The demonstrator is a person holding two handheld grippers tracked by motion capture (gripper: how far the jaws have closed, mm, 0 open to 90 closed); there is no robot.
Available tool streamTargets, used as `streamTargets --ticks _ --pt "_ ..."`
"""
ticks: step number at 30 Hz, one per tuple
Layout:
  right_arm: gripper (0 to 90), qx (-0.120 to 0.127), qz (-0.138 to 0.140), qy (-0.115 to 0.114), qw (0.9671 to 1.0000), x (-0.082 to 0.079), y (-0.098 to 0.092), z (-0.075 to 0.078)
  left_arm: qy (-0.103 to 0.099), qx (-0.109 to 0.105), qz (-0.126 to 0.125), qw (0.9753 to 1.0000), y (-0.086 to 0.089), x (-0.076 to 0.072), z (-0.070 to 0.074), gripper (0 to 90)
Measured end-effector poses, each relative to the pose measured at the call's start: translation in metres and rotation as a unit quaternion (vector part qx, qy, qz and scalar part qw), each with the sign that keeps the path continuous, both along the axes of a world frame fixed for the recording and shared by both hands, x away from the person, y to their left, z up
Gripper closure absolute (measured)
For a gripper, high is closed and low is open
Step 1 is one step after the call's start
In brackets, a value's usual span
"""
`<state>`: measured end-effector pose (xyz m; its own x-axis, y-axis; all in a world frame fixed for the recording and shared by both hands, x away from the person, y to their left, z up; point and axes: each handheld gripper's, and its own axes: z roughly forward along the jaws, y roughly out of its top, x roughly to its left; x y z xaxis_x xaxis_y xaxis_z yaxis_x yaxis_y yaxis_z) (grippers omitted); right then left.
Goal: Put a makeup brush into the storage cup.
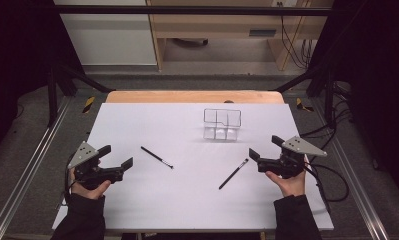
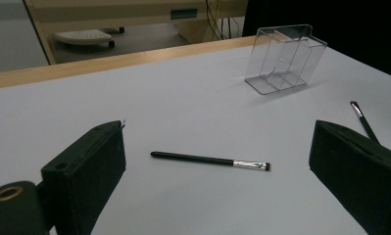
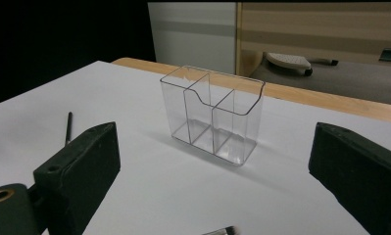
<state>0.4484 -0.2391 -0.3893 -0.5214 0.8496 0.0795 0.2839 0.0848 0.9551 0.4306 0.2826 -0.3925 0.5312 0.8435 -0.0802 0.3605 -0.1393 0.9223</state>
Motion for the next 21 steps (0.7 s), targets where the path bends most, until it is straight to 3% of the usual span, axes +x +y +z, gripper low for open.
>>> streamTargets --ticks 11,15,21 --pt "5.4 -0.014 -0.019 0.013 0.9996 -0.004 -0.001 0.003 0.017 0.012 0.002 0.9998 -0.004 0.004 -0.010 5.8" --pt "4.6 -0.033 -0.026 0.027 0.9988 -0.004 0.006 0.004 0.023 0.015 0.000 0.9996 -0.006 0.005 -0.014 5.8" --pt "4.5 -0.041 -0.034 0.045 0.9976 -0.006 0.016 0.003 0.027 0.023 -0.004 0.9994 -0.010 0.005 -0.016 5.8"
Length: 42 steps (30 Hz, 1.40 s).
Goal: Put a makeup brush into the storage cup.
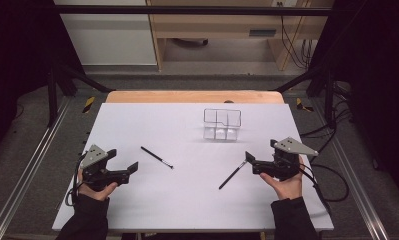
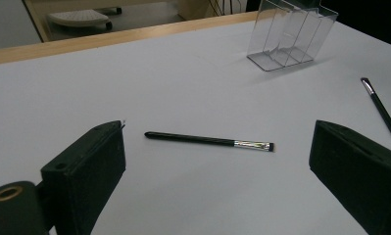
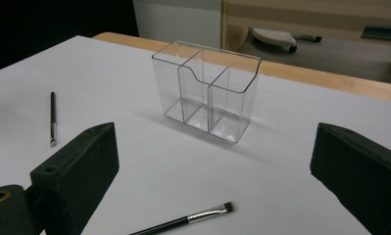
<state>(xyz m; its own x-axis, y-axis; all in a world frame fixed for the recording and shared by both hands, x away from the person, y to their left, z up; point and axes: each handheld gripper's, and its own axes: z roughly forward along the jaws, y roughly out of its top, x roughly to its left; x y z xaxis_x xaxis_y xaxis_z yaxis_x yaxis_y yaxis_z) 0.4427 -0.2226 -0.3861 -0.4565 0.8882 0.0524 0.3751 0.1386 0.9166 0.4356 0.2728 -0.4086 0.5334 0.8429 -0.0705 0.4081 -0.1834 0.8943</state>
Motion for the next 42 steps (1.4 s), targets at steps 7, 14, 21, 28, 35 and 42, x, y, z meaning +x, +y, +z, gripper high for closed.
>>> streamTargets --ticks 7,14,21,28,35,42 --pt "5.5 -0.006 -0.007 0.019 0.9998 0.002 0.008 -0.006 0.000 0.002 0.001 1.0000 -0.001 -0.001 0.000 5.8" --pt "6.0 -0.017 -0.003 0.039 0.9991 0.002 0.020 -0.017 0.001 0.006 0.001 1.0000 0.000 -0.001 -0.002 5.9" --pt "6.4 -0.028 0.006 0.063 0.9976 0.004 0.036 -0.030 0.003 0.010 0.002 0.9999 -0.001 -0.001 -0.003 5.9" --pt "6.8 -0.050 -0.001 0.087 0.9949 0.008 0.047 -0.046 0.004 0.013 0.001 0.9999 -0.002 -0.001 -0.004 5.9" --pt "8.1 -0.074 -0.013 0.108 0.9913 0.012 0.056 -0.062 0.006 0.017 0.000 0.9998 -0.005 0.000 -0.006 6.0" --pt "10.5 -0.097 -0.028 0.133 0.9859 0.016 0.062 -0.077 0.008 0.018 -0.002 0.9998 -0.006 0.000 -0.008 6.1"
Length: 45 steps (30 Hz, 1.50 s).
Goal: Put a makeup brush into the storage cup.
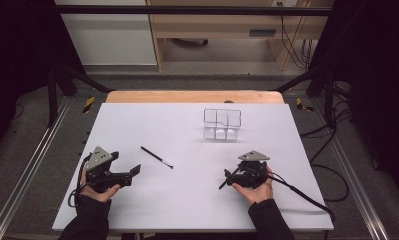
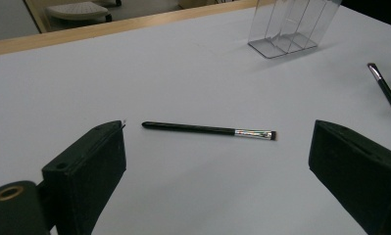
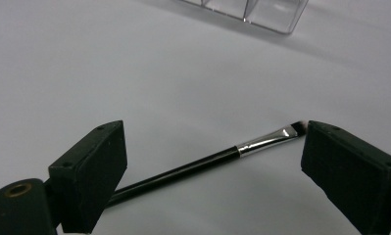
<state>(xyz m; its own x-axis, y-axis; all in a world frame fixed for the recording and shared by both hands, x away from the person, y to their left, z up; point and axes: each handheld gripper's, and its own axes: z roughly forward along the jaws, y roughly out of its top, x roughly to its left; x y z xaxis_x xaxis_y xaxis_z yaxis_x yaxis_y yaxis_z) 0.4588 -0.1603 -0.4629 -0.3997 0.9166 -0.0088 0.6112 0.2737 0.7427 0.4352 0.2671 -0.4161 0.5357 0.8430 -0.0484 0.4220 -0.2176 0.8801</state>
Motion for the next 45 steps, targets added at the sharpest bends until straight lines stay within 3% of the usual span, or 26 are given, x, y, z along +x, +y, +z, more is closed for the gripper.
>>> streamTargets --ticks 3,14,34,45 --pt "12.0 -0.005 -0.004 0.015 0.9999 0.002 0.001 -0.006 0.001 0.002 0.000 1.0000 0.000 0.000 -0.001 6.0" --pt "18.4 -0.019 -0.006 0.036 0.9992 0.006 0.007 -0.019 0.002 0.004 -0.001 1.0000 0.000 0.000 -0.001 6.0" --pt "50.7 -0.019 0.006 0.050 0.9985 0.003 -0.002 -0.013 0.006 0.008 -0.006 0.9999 -0.002 0.001 -0.003 6.4" --pt "62.7 -0.022 0.013 0.059 0.9980 0.002 -0.007 -0.010 0.006 0.007 -0.008 0.9999 -0.003 0.000 -0.003 6.6"
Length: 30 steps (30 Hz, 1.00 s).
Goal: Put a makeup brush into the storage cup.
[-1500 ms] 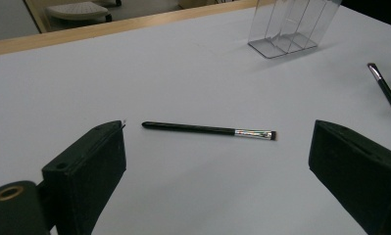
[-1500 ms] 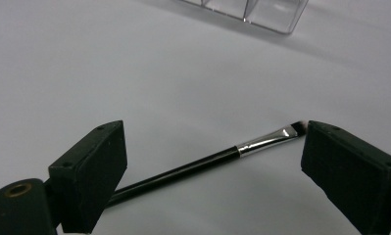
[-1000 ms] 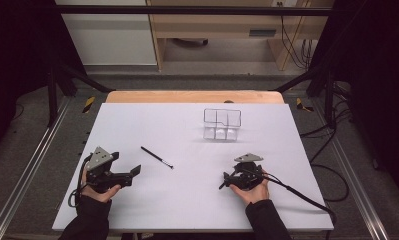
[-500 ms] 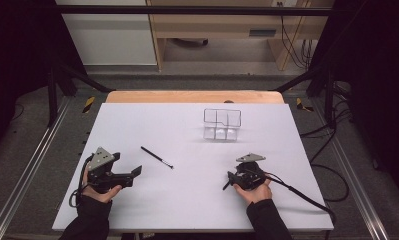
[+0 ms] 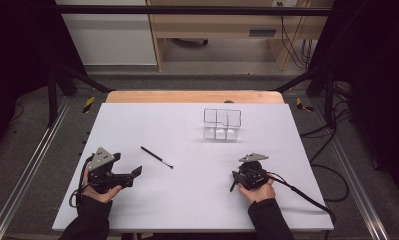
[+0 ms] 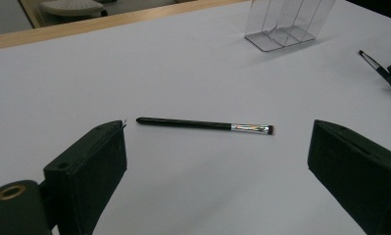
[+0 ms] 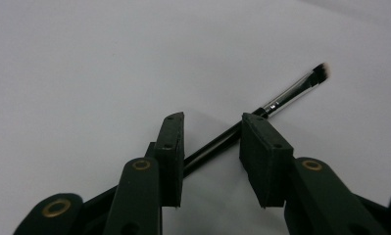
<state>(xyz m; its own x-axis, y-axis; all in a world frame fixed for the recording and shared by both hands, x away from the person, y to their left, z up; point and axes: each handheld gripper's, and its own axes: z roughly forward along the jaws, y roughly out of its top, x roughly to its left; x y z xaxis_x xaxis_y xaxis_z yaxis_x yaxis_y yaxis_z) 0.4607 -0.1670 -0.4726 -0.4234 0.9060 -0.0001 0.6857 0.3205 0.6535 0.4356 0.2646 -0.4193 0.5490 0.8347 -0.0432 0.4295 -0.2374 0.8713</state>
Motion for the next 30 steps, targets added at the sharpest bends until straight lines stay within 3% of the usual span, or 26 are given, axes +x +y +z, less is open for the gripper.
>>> streamTargets --ticks 14,30 --pt "71.6 -0.019 0.007 0.002 0.9998 -0.0011 -0.0031 0.0028 0.001 0.003 -0.003 1.0000 -0.0016 -0.0001 -0.0011 6.7" --pt "78.5 -0.014 0.011 0.006 0.9998 -0.0019 -0.0092 0.0059 0.003 0.004 -0.005 1.0000 -0.0027 -0.0001 -0.0016 6.9"
